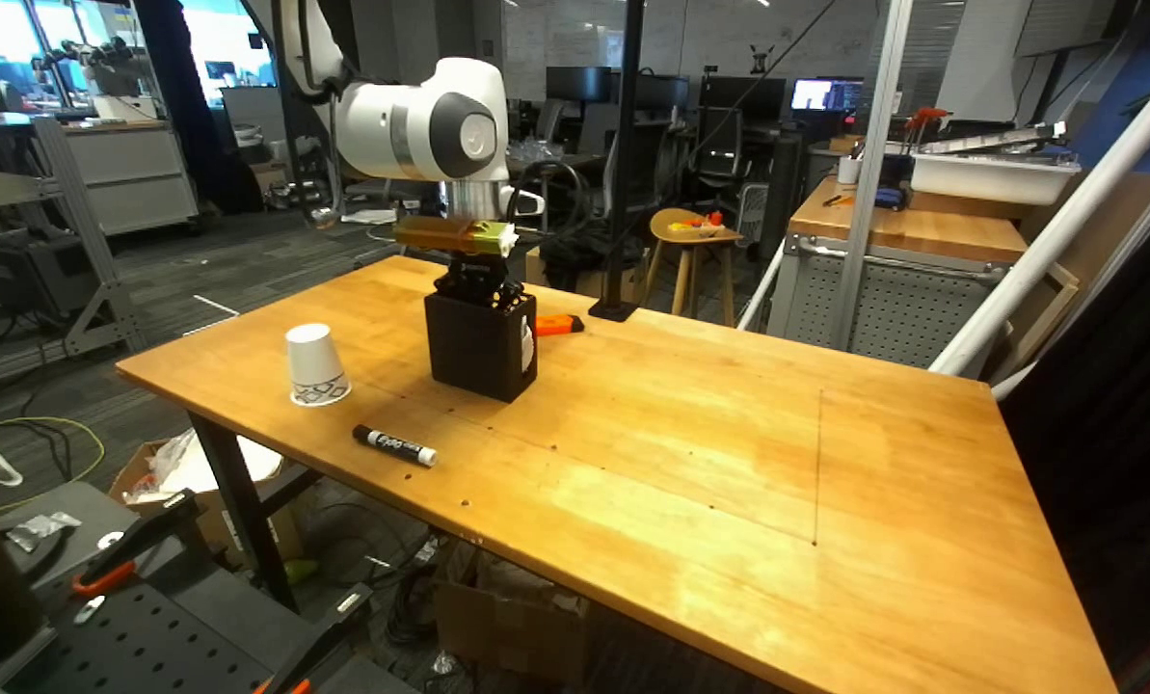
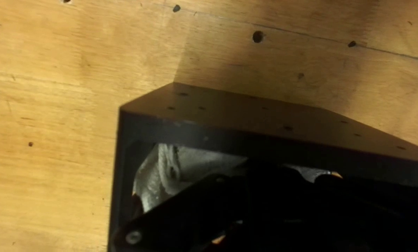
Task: Pick up the cloth from the table and put it in the box
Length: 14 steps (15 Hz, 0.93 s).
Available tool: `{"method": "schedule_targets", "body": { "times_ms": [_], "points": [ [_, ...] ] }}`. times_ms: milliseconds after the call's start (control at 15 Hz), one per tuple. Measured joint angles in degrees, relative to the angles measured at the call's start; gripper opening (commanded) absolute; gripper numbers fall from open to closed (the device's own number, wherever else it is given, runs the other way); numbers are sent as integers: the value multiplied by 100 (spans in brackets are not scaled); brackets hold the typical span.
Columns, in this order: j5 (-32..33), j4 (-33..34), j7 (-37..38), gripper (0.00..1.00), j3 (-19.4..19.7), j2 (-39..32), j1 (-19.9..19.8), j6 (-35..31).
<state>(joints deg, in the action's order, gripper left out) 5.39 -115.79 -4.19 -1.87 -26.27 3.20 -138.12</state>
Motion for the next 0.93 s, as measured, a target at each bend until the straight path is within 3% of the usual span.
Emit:
{"method": "schedule_targets", "body": {
  "times_ms": [400, 467, 600, 667, 800, 933],
  "points": [
    [105, -37, -47, 3, 30, 297, 0, 11],
    [114, -59, -47, 24, 52, 399, -1, 18],
    [115, -149, -47, 33, 84, 645, -26, 38],
    [94, -217, -58, 17, 84, 774, -53, 40],
    [92, -260, -61, 32, 83, 855, -70, 49],
    [92, -256, -60, 33, 78, 779, -70, 47]
  ]
}}
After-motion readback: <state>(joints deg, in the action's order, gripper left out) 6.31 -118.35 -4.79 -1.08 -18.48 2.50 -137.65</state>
